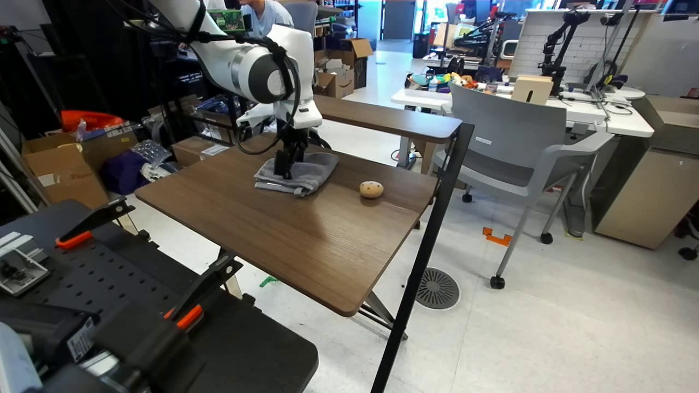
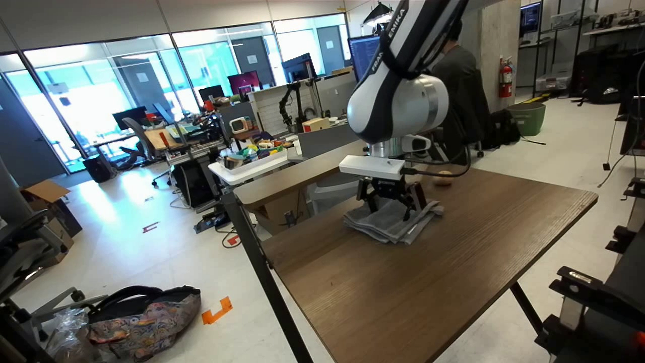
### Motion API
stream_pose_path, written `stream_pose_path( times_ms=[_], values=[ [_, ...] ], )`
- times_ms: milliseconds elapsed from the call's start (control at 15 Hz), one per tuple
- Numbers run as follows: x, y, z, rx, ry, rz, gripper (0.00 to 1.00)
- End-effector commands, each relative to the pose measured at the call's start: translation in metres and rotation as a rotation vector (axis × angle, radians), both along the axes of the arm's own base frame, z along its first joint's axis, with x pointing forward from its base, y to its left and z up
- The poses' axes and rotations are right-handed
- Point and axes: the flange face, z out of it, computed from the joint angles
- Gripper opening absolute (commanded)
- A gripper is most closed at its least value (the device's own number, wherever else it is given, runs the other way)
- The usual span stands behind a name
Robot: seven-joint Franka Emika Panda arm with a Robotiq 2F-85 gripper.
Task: Move the brown toy to the right and then wipe the table with the towel
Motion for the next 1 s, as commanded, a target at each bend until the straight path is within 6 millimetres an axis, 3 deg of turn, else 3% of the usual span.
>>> stream_pose_path(
  times_ms=[0,200,267,400,533,733,867,933],
  values=[
    [-0.011,0.079,-0.004,0.04,-0.02,0.121,1.0],
    [-0.038,0.14,-0.006,0.061,-0.02,0.257,1.0],
    [-0.043,0.151,-0.006,0.06,-0.026,0.283,1.0],
    [-0.047,0.147,-0.007,0.062,-0.029,0.296,1.0],
    [-0.037,0.111,-0.01,0.05,-0.045,0.229,1.0],
    [-0.013,0.032,-0.018,-0.012,-0.091,0.056,1.0],
    [-0.006,-0.023,-0.022,-0.026,-0.071,-0.029,1.0],
    [-0.007,-0.039,-0.024,-0.041,-0.066,-0.046,1.0]
  ],
)
